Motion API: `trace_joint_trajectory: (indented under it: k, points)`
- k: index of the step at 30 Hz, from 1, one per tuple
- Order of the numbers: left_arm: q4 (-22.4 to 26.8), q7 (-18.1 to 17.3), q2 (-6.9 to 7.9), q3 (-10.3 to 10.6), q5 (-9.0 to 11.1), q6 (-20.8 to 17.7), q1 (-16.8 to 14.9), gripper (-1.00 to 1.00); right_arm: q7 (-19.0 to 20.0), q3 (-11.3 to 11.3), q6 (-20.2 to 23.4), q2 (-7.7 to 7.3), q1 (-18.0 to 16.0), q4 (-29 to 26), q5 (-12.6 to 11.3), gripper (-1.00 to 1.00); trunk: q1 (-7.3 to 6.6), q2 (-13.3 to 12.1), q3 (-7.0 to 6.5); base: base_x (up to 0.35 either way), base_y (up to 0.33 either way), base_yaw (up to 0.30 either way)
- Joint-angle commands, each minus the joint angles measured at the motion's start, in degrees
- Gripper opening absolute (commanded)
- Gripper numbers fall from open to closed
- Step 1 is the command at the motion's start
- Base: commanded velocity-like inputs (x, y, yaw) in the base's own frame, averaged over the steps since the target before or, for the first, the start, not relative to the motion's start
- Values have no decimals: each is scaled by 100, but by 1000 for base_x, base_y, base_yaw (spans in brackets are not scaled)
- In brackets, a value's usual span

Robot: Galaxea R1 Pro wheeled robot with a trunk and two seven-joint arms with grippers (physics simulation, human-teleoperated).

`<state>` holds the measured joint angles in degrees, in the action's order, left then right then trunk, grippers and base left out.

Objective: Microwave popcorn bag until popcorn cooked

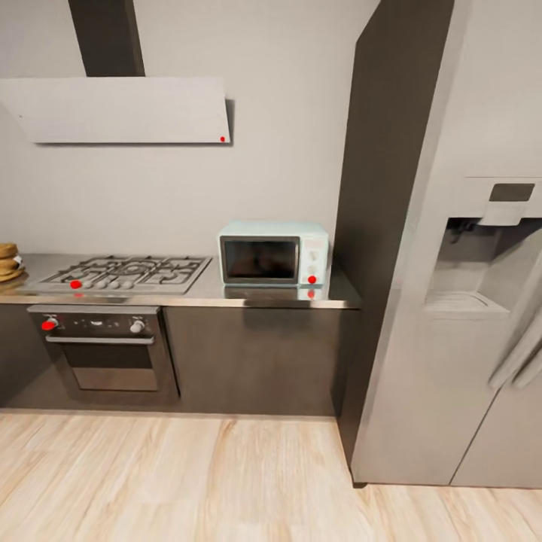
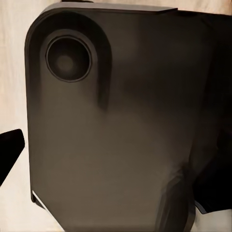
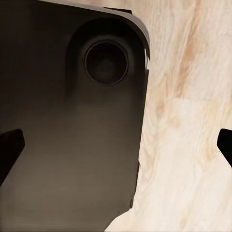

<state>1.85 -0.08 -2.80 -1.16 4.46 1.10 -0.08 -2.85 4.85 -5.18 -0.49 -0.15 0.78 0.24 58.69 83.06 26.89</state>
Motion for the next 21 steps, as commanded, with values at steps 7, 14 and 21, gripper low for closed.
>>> trace_joint_trajectory:
  k: [7,14,21]
  points:
    - [-2,-1,-7,-7,55,-41,-1,100,-23,35,-24,-12,-2,10,-12,100,3,2,4,305,155,0]
    - [0,-1,-1,-7,59,-56,-1,100,-23,34,-9,-4,-2,10,-6,100,3,2,4,305,155,0]
    - [0,-1,-2,-7,55,-49,-1,100,-23,25,-26,-13,-2,10,-48,100,3,2,4,305,155,-40]
